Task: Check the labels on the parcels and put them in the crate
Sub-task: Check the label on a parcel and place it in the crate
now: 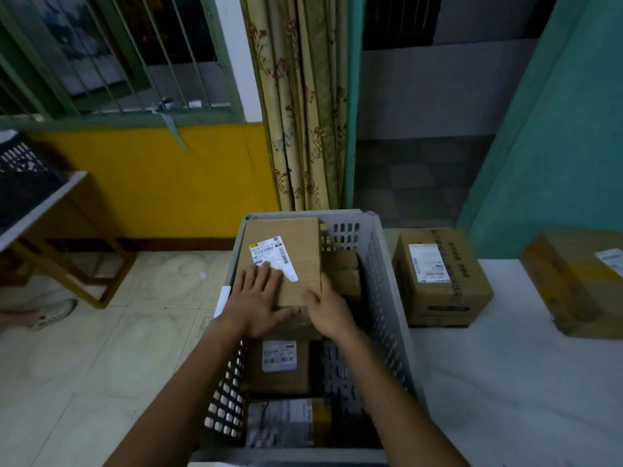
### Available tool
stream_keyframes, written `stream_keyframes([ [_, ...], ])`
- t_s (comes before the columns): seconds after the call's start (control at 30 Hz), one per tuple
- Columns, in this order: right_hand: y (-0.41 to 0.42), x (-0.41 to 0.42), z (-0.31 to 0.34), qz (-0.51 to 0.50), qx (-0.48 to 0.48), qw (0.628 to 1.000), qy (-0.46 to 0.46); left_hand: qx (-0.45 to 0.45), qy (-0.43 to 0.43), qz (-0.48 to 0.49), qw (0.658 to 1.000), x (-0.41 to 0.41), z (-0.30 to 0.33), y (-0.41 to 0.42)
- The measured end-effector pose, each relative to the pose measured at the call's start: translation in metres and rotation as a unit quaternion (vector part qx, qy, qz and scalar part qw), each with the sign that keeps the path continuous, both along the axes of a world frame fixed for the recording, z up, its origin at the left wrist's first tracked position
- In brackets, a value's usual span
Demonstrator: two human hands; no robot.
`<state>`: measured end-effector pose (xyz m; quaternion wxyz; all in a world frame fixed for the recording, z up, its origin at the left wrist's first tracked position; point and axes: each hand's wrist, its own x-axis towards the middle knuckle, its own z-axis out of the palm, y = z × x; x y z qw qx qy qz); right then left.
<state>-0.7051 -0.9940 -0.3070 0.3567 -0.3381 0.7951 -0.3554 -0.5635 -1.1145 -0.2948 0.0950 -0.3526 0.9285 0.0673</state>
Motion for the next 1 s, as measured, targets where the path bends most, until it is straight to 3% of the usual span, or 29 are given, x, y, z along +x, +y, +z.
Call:
stream_keyframes([
  [0.4, 0.001, -0.014, 0.011, 0.023, 0.011, 1.000, -0.017, 0.074, 0.042, 0.058, 0.995, -0.018, 0.046, -0.001],
  [0.53, 0.001, -0.042, 0.046, 0.005, -0.020, 0.999, 0.049, 0.004, 0.083, 0.042, 0.996, -0.044, 0.072, -0.008],
  [0.73, 0.015, -0.091, 0.119, 0.026, -0.031, 0.987, 0.154, -0.017, 0.089, -0.019, 0.996, -0.094, 0.140, -0.001],
  [1.0, 0.052, -0.142, 0.187, -0.008, 0.029, 0.948, 0.315, -0.032, 0.141, -0.033, 0.989, -0.141, 0.211, 0.046],
])
